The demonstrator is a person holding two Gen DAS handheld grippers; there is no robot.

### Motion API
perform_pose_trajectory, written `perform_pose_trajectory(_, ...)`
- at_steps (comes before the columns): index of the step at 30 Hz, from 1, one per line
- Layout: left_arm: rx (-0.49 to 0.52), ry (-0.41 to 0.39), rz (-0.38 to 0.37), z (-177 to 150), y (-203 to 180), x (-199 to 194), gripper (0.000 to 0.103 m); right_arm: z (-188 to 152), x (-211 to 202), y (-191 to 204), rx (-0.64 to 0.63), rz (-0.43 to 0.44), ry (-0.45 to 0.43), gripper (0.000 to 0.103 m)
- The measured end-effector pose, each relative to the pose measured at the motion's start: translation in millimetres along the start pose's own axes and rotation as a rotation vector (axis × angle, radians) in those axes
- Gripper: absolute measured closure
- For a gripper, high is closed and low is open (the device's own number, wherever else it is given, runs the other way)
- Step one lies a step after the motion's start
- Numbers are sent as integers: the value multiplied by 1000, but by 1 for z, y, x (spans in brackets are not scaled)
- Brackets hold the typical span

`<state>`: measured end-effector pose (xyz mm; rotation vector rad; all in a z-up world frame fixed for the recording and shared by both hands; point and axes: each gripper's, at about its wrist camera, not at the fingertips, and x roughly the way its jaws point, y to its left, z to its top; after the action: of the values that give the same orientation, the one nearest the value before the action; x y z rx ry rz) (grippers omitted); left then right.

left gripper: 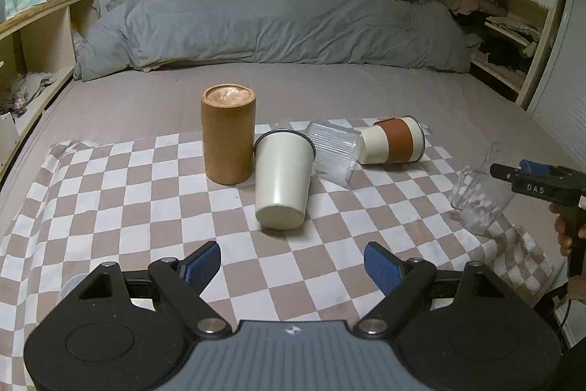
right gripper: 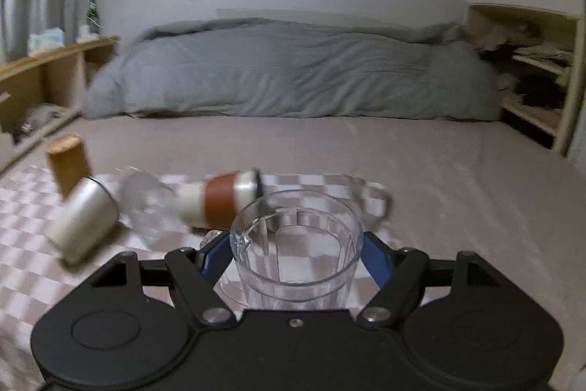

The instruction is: Flip cup upright

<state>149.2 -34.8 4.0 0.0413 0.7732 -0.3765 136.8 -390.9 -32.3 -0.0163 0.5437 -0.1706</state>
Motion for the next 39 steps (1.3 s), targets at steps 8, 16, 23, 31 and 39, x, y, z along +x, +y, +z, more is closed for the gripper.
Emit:
perform_pose_trajectory(8, 0, -14, -7, 0, -2, 0, 17, -3, 7, -7, 24, 0, -7, 26)
perform_pose_trajectory(16, 3, -74, 15, 2, -11, -19, 12, 6, -20, -9, 91, 18, -10, 0)
perform_pose_trajectory(23, 20, -158, 70, -6, -24, -49, 4, 15, -83, 6, 77, 44, -65, 0)
perform_pose_trajectory(31, 16, -224, 108, -26, -39, -80, 0, 1, -135, 20, 139, 65, -84, 0)
perform_pose_trajectory(39, 23, -265, 138, -49, -47, -97, 0, -23, -167, 48, 95, 80, -118, 0)
